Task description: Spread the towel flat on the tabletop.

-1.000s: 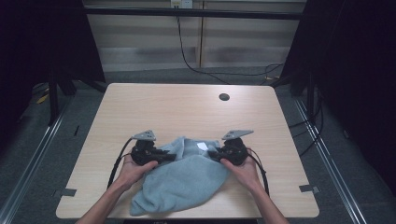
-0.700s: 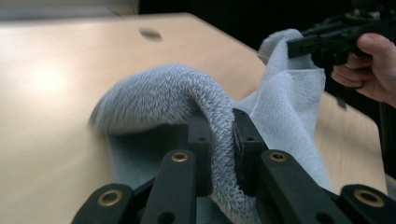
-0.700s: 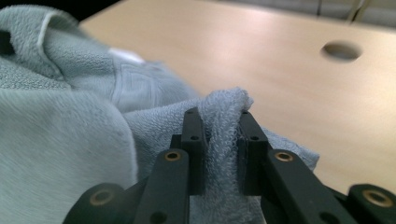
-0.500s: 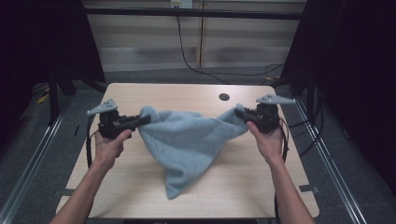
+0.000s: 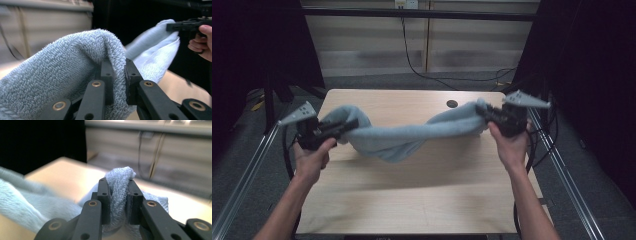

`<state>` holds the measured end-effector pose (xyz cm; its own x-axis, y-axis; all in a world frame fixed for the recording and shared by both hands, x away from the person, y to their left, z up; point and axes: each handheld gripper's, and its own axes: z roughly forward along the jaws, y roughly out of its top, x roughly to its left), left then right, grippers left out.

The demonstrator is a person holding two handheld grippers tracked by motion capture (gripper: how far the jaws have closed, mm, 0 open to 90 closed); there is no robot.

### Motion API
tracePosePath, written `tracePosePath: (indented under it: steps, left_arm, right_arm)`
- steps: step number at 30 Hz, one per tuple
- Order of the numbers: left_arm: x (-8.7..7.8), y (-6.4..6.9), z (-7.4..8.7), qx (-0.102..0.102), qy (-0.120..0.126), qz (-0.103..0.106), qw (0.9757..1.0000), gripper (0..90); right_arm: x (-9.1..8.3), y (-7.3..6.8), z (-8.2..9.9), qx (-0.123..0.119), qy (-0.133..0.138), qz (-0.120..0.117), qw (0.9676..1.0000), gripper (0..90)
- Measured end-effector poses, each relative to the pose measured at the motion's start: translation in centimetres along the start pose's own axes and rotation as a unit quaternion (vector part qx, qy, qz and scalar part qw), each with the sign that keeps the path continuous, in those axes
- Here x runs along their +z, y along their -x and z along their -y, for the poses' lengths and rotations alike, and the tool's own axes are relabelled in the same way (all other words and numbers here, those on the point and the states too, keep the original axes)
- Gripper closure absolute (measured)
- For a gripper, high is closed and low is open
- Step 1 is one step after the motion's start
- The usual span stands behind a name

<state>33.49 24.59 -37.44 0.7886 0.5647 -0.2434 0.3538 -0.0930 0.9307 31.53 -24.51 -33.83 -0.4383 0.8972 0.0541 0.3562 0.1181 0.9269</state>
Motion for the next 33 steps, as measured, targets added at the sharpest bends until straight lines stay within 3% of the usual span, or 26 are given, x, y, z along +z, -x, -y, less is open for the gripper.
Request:
tracePosePath:
  steps: [1, 2, 5, 7, 11, 14, 17, 21, 23, 25, 27, 29, 31, 33]
  left_arm:
    - [0.7, 0.2, 1.8, -0.005, -0.025, 0.008, 0.9996, 81.0]
    - [1.0, 0.2, 2.5, -0.008, -0.037, 0.014, 0.9992, 80.8]
    - [2.4, 0.6, 4.6, -0.015, -0.080, 0.024, 0.9963, 78.9]
    - [3.4, 1.0, 6.1, -0.020, -0.113, 0.035, 0.9928, 77.4]
    - [3.9, 2.0, 7.7, -0.021, -0.143, 0.054, 0.9881, 67.3]
    - [3.1, 2.6, 6.9, -0.006, -0.133, 0.064, 0.9890, 57.7]
    - [2.2, 2.7, 5.4, 0.008, -0.114, 0.064, 0.9914, 53.9]
    - [1.3, 1.7, 3.4, -0.002, -0.068, 0.058, 0.9960, 52.3]
    - [1.7, 1.1, 2.9, 0.003, -0.072, 0.051, 0.9961, 54.5]
    - [3.0, 0.1, 3.0, 0.016, -0.090, 0.029, 0.9954, 57.4]
    - [4.9, -1.3, 3.9, 0.003, -0.121, 0.019, 0.9924, 60.9]
    - [6.7, -2.5, 5.6, -0.005, -0.155, -0.012, 0.9878, 61.5]
    - [8.0, -3.0, 7.4, -0.013, -0.184, -0.012, 0.9828, 61.7]
    - [8.7, -2.8, 9.1, -0.002, -0.211, -0.013, 0.9774, 62.5]
  right_arm:
    - [0.1, -0.1, 1.7, 0.000, -0.011, -0.002, 0.9999, 77.5]
    - [0.1, -0.3, 4.4, 0.014, -0.034, -0.012, 0.9992, 77.3]
    - [0.2, -0.4, 7.8, 0.024, -0.062, -0.017, 0.9976, 76.3]
    - [0.3, -0.5, 10.3, 0.030, -0.091, -0.020, 0.9952, 73.7]
    - [-0.4, -0.9, 13.2, 0.040, -0.121, -0.029, 0.9914, 63.8]
    - [-1.7, -1.4, 13.7, 0.034, -0.131, -0.028, 0.9904, 53.4]
    - [-3.1, -1.4, 12.8, 0.039, -0.106, -0.031, 0.9931, 48.4]
    - [-3.2, -1.3, 11.7, 0.033, -0.088, -0.025, 0.9952, 45.4]
    - [-2.6, -1.5, 11.3, 0.032, -0.086, -0.028, 0.9954, 46.1]
    - [-1.9, -1.8, 11.1, 0.027, -0.087, -0.030, 0.9954, 48.0]
    - [-0.9, -2.3, 11.0, 0.023, -0.088, -0.043, 0.9949, 50.0]
    - [0.3, -2.9, 11.0, 0.018, -0.095, -0.058, 0.9936, 52.8]
    - [1.7, -3.6, 11.7, 0.018, -0.118, -0.082, 0.9894, 55.4]
    - [2.6, -4.2, 12.5, 0.010, -0.144, -0.092, 0.9852, 55.9]
